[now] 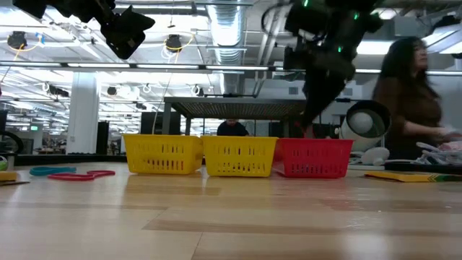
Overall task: Pick & Place Office Desk Supplies
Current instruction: Put the red rubber band into the red bin
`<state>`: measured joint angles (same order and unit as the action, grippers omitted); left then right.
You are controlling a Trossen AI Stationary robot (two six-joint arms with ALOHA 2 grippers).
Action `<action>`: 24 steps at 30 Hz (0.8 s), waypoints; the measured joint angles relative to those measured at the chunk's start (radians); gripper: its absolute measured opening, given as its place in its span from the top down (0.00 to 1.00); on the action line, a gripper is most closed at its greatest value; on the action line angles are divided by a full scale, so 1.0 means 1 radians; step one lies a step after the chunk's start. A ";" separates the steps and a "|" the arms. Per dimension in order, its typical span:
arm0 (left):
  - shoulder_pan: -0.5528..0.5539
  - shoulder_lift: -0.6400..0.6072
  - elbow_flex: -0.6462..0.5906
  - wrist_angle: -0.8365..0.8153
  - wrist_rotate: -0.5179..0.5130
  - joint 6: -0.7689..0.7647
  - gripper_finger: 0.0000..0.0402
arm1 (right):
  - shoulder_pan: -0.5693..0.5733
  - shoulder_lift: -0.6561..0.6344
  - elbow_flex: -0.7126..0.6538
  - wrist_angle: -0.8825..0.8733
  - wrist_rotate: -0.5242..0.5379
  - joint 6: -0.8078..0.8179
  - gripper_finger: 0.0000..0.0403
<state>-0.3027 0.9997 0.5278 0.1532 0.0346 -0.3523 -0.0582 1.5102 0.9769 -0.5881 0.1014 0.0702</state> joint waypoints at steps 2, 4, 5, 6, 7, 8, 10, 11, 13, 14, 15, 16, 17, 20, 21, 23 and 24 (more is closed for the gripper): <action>0.000 0.000 0.000 0.000 0.000 0.000 0.37 | -0.006 0.042 0.000 0.004 -0.009 -0.004 1.00; 0.000 0.000 0.000 0.000 0.000 0.000 0.37 | -0.011 0.075 -0.001 0.006 -0.027 -0.009 1.00; 0.000 0.000 0.000 0.000 0.000 0.000 0.37 | -0.013 0.091 -0.001 0.014 -0.028 -0.012 1.00; 0.000 0.000 0.000 -0.001 0.000 0.000 0.37 | -0.014 0.106 0.000 0.025 -0.031 -0.016 1.00; 0.000 0.000 0.000 -0.004 0.000 0.000 0.37 | -0.015 0.118 0.000 0.023 -0.034 -0.018 1.00; 0.000 0.000 0.000 -0.003 0.000 0.000 0.37 | -0.016 0.130 0.000 0.027 -0.037 -0.019 1.00; 0.000 0.000 0.000 -0.004 0.000 0.000 0.37 | -0.017 0.143 0.000 0.032 -0.052 -0.022 1.00; 0.000 0.000 0.000 -0.003 0.000 0.000 0.37 | -0.017 0.152 0.000 0.039 -0.052 -0.024 1.00; 0.000 0.000 0.000 -0.004 0.000 0.000 0.37 | -0.017 0.158 -0.001 0.034 -0.053 -0.026 1.00; 0.000 0.000 0.000 -0.003 0.000 0.000 0.37 | -0.017 0.163 -0.001 0.041 -0.053 -0.026 1.00; 0.000 0.000 0.000 -0.003 0.000 0.000 0.37 | -0.017 0.165 0.000 0.048 -0.054 -0.026 1.00; 0.000 0.000 0.000 -0.004 0.000 0.000 0.37 | -0.017 0.165 0.000 0.040 -0.056 -0.026 1.00; 0.000 0.000 0.000 -0.004 0.000 0.000 0.37 | -0.017 0.164 0.000 0.036 -0.059 -0.026 1.00; 0.000 0.000 0.000 -0.003 0.000 0.000 0.37 | -0.018 0.164 0.000 0.031 -0.079 -0.026 1.00; 0.000 0.000 0.000 -0.003 0.000 0.000 0.37 | -0.018 0.164 0.000 0.021 -0.079 -0.025 1.00; 0.000 0.000 0.000 -0.003 0.000 0.000 0.37 | -0.022 0.164 0.000 0.004 -0.079 -0.021 1.00; 0.000 0.000 0.000 -0.003 0.000 0.000 0.37 | -0.023 0.164 0.000 -0.003 -0.079 -0.021 1.00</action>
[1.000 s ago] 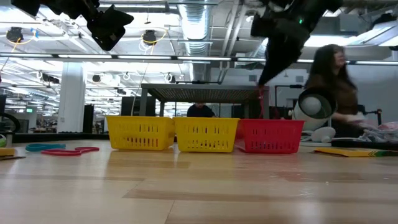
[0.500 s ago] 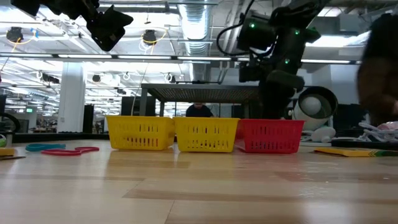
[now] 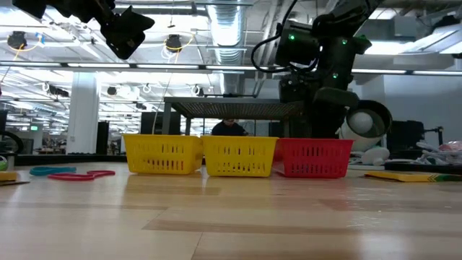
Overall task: Pick & Place Office Desk Supplies
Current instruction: Put the red rubber band into the red bin
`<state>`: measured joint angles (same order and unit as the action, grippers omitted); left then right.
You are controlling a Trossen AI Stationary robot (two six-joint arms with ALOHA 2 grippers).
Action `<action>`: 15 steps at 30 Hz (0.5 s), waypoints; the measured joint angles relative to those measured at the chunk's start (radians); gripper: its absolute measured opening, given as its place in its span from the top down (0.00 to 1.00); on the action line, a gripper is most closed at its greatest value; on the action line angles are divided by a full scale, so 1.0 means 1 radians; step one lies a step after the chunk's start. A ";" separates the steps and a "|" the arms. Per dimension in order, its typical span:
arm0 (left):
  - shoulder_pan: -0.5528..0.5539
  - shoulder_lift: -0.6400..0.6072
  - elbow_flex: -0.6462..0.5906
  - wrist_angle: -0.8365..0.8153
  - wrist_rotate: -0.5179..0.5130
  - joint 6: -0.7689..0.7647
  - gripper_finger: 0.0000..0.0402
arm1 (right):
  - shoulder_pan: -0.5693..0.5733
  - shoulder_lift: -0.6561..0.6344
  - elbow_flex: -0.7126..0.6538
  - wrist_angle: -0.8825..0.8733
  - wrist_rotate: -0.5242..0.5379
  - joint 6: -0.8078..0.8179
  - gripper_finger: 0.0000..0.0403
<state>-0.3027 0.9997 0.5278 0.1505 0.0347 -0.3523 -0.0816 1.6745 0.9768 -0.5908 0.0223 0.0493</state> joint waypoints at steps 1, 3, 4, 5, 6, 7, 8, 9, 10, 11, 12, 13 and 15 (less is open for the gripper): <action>0.000 0.000 0.000 0.000 0.000 0.000 0.37 | 0.000 0.000 0.000 -0.004 0.000 0.000 1.00; 0.000 0.000 0.000 0.000 0.000 0.000 0.37 | 0.000 0.000 0.000 -0.004 0.000 0.002 0.99; 0.000 0.000 0.000 0.000 0.000 0.000 0.37 | 0.000 0.000 0.000 -0.004 0.000 0.003 0.99; 0.000 0.000 0.000 0.000 0.000 0.000 0.37 | 0.000 0.000 0.000 -0.003 0.000 0.003 0.98; 0.000 0.000 0.000 0.000 0.000 0.000 0.37 | 0.000 0.000 0.000 -0.004 0.000 0.005 0.97; 0.000 0.000 0.000 0.000 0.000 0.000 0.37 | 0.000 0.000 0.000 -0.003 0.000 0.009 0.96; 0.000 0.000 0.000 0.000 0.000 0.000 0.37 | 0.000 0.000 0.000 -0.003 0.000 0.011 0.94; 0.000 0.000 0.000 0.000 0.000 0.000 0.37 | 0.000 0.000 0.000 -0.003 0.000 0.011 0.92; 0.000 0.000 0.000 0.000 0.000 0.000 0.37 | 0.000 0.000 0.000 -0.001 0.000 0.011 0.90; 0.000 0.000 0.000 0.000 0.000 0.000 0.37 | 0.000 0.000 0.000 0.000 0.000 0.010 0.87; 0.000 0.000 0.000 0.000 0.000 0.000 0.37 | 0.000 0.000 0.000 0.000 0.000 0.010 0.84; 0.000 0.000 0.000 0.000 0.000 0.000 0.37 | 0.000 0.000 0.000 0.000 0.000 0.007 0.82; 0.000 0.000 0.000 0.000 0.000 0.000 0.37 | 0.000 0.000 0.000 0.000 0.000 0.006 0.76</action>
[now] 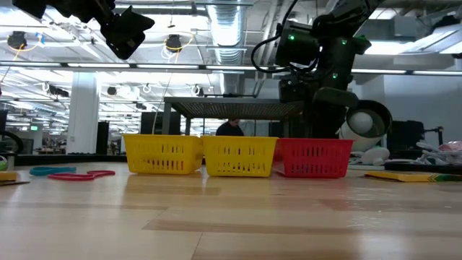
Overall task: Pick & Place Office Desk Supplies
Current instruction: Put the red rubber band into the red bin, then put the yellow crayon box into the right yellow bin
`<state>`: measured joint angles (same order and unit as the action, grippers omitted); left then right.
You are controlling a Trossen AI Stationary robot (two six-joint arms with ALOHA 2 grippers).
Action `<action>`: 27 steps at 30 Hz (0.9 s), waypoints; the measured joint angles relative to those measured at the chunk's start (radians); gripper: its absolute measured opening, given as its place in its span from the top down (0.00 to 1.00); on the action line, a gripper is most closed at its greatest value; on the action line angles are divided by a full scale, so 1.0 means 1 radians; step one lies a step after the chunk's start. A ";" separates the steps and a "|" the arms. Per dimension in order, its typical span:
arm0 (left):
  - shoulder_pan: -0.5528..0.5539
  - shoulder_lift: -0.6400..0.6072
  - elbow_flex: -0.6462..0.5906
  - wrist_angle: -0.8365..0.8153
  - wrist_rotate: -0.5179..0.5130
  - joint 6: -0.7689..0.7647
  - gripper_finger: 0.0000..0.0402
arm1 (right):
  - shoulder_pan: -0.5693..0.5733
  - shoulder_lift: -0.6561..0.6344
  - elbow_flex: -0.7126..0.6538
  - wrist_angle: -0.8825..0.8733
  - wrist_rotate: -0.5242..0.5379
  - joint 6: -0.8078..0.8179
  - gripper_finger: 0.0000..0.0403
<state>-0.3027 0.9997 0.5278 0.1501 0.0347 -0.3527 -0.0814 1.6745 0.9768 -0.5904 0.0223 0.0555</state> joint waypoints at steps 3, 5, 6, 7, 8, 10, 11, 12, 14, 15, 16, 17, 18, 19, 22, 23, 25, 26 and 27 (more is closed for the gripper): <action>0.000 0.000 0.000 0.000 0.000 0.000 0.37 | 0.000 0.000 0.000 0.003 0.000 0.001 0.67; 0.000 0.000 0.000 0.000 0.000 0.000 0.37 | 0.000 -0.001 0.000 0.004 0.000 0.000 0.61; 0.000 0.000 0.000 0.000 0.000 0.000 0.37 | 0.000 -0.001 0.000 0.004 0.000 0.000 0.59; 0.000 0.000 0.000 0.000 0.000 0.000 0.37 | 0.000 -0.001 0.000 0.004 0.000 0.000 0.57; 0.000 0.000 0.000 0.000 0.000 0.000 0.37 | 0.000 -0.001 0.000 0.004 0.000 0.000 0.55; 0.000 0.000 0.000 0.000 0.000 0.000 0.37 | 0.000 -0.001 0.000 0.010 0.000 0.000 0.52; 0.000 0.000 0.000 0.000 0.000 0.000 0.37 | 0.000 -0.001 0.000 0.012 0.000 -0.002 0.50; 0.000 0.000 0.000 0.000 0.000 0.000 0.37 | 0.000 -0.001 0.000 0.011 0.000 -0.003 0.49; 0.000 0.000 0.000 0.000 0.000 0.000 0.37 | 0.000 -0.001 0.009 0.003 0.001 -0.003 0.48; 0.000 0.000 0.000 0.000 0.000 0.000 0.37 | 0.000 -0.001 0.017 0.003 0.003 -0.005 0.47; 0.000 0.000 0.000 0.000 0.000 0.000 0.37 | 0.000 -0.001 0.025 0.003 0.003 -0.009 0.47; 0.000 0.000 0.000 0.000 0.000 0.000 0.37 | 0.000 -0.001 0.034 -0.003 0.004 -0.012 0.47; 0.000 0.000 0.000 0.000 0.000 0.000 0.37 | 0.000 -0.001 0.043 -0.012 0.004 -0.015 0.47; 0.000 0.000 0.000 0.000 0.000 0.000 0.37 | 0.000 -0.001 0.054 -0.021 0.004 -0.019 0.47; 0.000 0.000 0.000 0.000 0.000 0.000 0.37 | 0.001 -0.002 0.084 -0.042 0.016 -0.033 0.47; 0.000 0.000 0.000 0.000 0.000 0.000 0.37 | 0.001 -0.002 0.093 -0.053 0.027 -0.033 0.47; 0.000 0.000 0.000 0.000 0.000 0.000 0.37 | 0.001 -0.002 0.112 -0.075 0.030 -0.035 0.48; 0.000 0.000 0.000 0.000 0.000 0.000 0.37 | 0.001 -0.002 0.120 -0.083 0.030 -0.038 0.48; 0.000 0.000 0.000 0.000 0.000 0.000 0.37 | 0.001 -0.002 0.127 -0.092 0.030 -0.038 0.48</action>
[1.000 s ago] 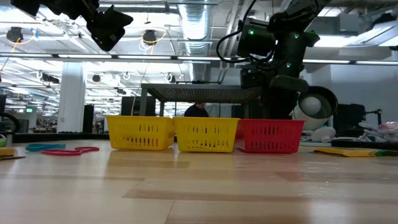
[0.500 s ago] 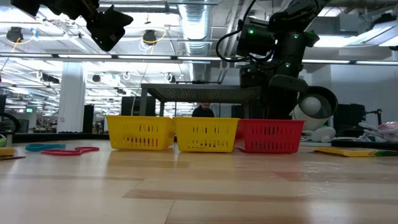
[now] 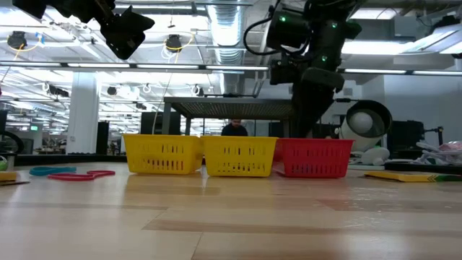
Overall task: Pick & Place Office Desk Supplies
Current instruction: Put the yellow crayon box into the right yellow bin
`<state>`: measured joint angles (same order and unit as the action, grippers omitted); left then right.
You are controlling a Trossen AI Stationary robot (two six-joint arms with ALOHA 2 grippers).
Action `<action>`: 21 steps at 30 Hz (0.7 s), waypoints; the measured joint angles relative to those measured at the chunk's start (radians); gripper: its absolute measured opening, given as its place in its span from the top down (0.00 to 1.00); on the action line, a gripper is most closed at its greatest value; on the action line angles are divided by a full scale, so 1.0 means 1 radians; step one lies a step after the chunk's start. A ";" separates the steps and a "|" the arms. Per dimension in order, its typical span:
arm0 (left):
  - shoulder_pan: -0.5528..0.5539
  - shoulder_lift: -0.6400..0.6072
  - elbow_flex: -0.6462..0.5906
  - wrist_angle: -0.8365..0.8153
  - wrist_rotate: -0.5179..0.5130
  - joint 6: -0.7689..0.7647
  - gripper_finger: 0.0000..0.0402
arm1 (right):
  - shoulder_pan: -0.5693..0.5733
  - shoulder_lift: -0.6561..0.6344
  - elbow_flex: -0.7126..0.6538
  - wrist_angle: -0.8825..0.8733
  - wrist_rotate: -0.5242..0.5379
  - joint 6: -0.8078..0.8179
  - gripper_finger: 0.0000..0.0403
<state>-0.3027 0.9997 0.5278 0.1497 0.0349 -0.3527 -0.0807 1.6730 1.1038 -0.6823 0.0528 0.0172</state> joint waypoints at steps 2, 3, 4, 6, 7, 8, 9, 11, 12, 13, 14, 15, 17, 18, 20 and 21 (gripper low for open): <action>0.000 0.000 0.000 0.000 0.000 0.000 0.37 | 0.000 0.000 0.008 -0.010 0.000 -0.001 0.48; 0.000 0.000 0.000 0.000 0.000 0.000 0.37 | 0.000 0.000 0.008 -0.011 0.000 -0.001 0.48; 0.000 0.000 0.000 0.000 0.000 0.000 0.37 | 0.000 0.000 0.008 -0.015 0.000 -0.001 0.48; 0.000 0.000 0.000 0.000 0.000 0.000 0.37 | 0.000 0.000 0.008 -0.028 0.000 -0.001 0.48; 0.000 0.000 0.000 0.000 0.000 0.000 0.37 | 0.001 0.000 0.008 -0.032 0.000 -0.001 0.48; 0.000 0.000 0.000 0.000 0.000 0.000 0.37 | 0.001 0.000 0.008 -0.036 0.000 0.000 0.48; 0.000 0.000 0.000 0.000 0.000 0.000 0.37 | 0.001 -0.001 0.008 -0.040 0.000 0.000 0.48; 0.000 0.000 0.000 0.000 0.000 0.000 0.37 | 0.001 -0.013 0.008 -0.046 0.001 0.000 0.48; 0.000 0.000 0.000 0.000 0.000 0.000 0.37 | 0.002 -0.020 0.008 -0.038 0.005 0.000 0.48; 0.000 0.000 0.000 0.000 0.000 0.000 0.37 | 0.002 -0.031 0.008 -0.042 0.013 0.001 0.48; 0.000 0.000 0.000 0.000 0.000 0.000 0.37 | 0.003 -0.045 0.007 -0.049 0.026 0.001 0.48; 0.000 0.000 0.000 0.000 0.000 0.002 0.37 | 0.006 -0.059 0.007 -0.038 0.030 0.001 0.48; 0.000 0.000 0.000 -0.002 0.000 0.008 0.37 | 0.008 -0.093 0.008 -0.038 0.038 0.001 0.48; 0.000 0.000 0.000 -0.002 0.000 0.009 0.37 | 0.009 -0.110 0.008 -0.031 0.044 0.001 0.48; 0.000 0.000 0.000 -0.005 0.000 0.009 0.37 | 0.015 -0.146 0.008 -0.030 0.058 0.006 0.48; 0.000 0.000 0.000 -0.004 0.000 0.009 0.37 | 0.016 -0.164 0.008 -0.027 0.066 0.008 0.48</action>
<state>-0.3027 0.9997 0.5278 0.1458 0.0347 -0.3438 -0.0647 1.5092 1.1114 -0.7096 0.1191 0.0256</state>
